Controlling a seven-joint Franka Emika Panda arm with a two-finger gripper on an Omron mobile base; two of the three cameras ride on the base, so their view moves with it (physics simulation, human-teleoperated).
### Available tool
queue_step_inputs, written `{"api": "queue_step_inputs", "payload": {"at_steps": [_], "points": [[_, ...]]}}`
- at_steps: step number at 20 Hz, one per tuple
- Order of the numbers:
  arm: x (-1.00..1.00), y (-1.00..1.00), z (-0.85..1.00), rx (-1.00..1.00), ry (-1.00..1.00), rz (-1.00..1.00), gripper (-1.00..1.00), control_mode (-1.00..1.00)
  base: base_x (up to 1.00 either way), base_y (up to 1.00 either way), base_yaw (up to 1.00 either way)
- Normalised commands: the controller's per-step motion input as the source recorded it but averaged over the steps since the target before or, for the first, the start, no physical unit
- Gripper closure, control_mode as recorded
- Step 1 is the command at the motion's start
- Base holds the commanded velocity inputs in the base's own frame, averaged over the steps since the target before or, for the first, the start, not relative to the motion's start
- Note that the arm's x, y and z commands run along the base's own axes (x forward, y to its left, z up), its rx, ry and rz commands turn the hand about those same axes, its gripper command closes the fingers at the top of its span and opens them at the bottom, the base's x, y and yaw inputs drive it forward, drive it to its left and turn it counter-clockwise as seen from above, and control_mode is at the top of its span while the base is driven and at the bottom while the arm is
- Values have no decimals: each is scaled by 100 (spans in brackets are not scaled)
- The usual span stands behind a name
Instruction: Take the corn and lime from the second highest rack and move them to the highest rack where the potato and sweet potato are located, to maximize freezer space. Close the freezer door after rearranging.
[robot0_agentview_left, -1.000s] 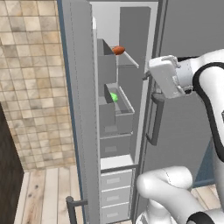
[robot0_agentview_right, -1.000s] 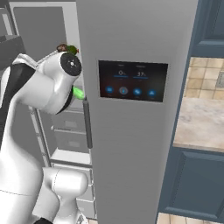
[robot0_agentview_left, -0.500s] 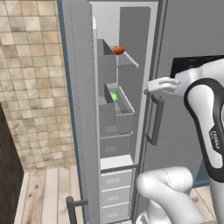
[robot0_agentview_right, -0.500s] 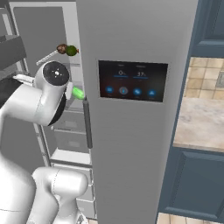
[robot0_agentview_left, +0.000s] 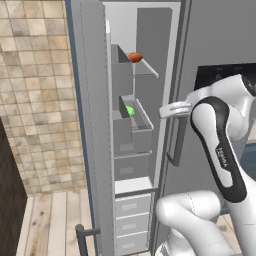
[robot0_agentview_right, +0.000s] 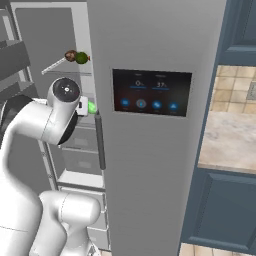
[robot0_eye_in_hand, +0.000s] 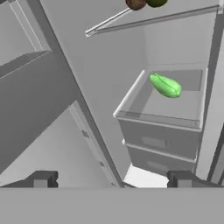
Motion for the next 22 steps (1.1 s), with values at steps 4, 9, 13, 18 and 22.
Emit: {"api": "queue_step_inputs", "payload": {"at_steps": [4, 9, 13, 18, 22], "points": [[55, 12, -38, -20, -7, 5, -100, -100, 0, 0, 0], [60, 17, -33, -22, -6, 3, -100, -100, 0, 0, 0], [53, 5, -25, -21, -5, 3, -100, -100, 0, 0, 0], [46, 3, -21, -18, -6, 4, -100, -100, 0, 0, 0], [44, 16, -21, -17, -7, 6, -100, -100, 0, 0, 0]]}}
